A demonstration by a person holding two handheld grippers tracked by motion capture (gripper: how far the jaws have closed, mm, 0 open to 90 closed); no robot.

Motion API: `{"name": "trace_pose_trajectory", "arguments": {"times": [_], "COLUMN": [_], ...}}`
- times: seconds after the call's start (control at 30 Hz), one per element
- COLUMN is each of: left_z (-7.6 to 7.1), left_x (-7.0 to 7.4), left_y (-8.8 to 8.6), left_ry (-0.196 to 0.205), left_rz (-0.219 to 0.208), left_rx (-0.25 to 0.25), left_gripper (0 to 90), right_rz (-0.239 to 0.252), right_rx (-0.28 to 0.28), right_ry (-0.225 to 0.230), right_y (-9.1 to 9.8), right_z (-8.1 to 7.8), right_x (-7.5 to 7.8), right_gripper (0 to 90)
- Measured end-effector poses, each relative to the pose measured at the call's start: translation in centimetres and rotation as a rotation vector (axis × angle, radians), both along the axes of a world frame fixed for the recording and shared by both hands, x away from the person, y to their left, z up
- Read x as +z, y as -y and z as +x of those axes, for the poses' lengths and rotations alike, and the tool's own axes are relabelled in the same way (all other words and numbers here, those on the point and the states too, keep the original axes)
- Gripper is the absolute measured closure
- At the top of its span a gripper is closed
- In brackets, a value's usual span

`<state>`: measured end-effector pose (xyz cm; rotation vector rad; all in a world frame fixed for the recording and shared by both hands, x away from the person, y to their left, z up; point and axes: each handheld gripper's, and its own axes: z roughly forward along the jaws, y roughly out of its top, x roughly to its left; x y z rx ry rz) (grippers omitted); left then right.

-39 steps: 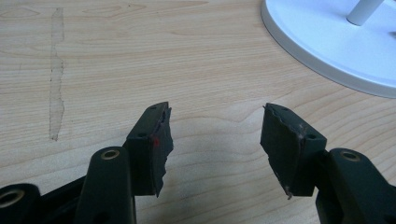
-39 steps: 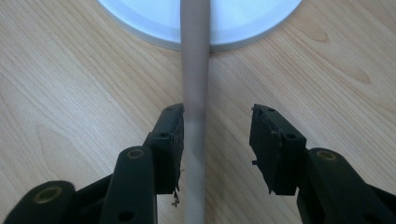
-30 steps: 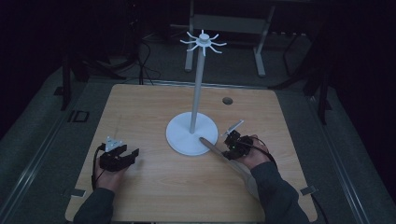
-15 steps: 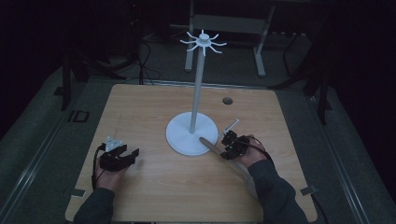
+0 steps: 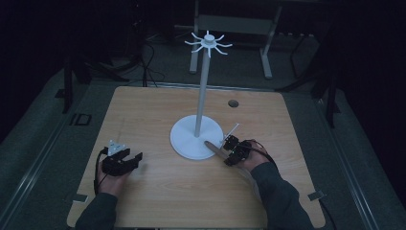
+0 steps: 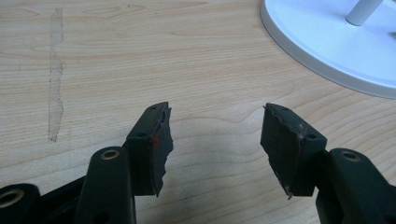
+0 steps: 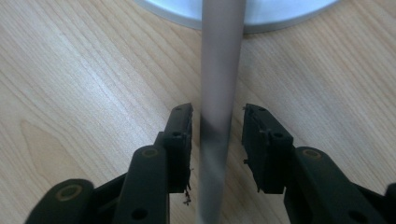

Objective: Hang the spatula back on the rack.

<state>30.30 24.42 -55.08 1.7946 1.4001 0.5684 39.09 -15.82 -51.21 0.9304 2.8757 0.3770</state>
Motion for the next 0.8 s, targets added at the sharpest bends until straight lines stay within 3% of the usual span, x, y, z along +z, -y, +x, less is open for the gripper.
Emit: {"name": "trace_pose_trajectory", "arguments": {"times": [0.3, 0.8], "left_z": [-0.01, -0.02], "left_x": [0.02, 0.03], "left_y": [-0.05, -0.05], "left_ry": [0.001, 0.003], "left_rz": [-0.004, -0.005], "left_rx": [0.002, 0.003], "left_gripper": [43.0, 43.0], "right_rz": [-0.041, -0.069], "right_rx": [0.025, 0.036], "right_ry": [-0.036, -0.035], "right_y": [-0.68, -0.85], "right_z": [0.44, 0.49], "right_x": [-0.4, -0.85], "right_gripper": [70.6, 74.7]}}
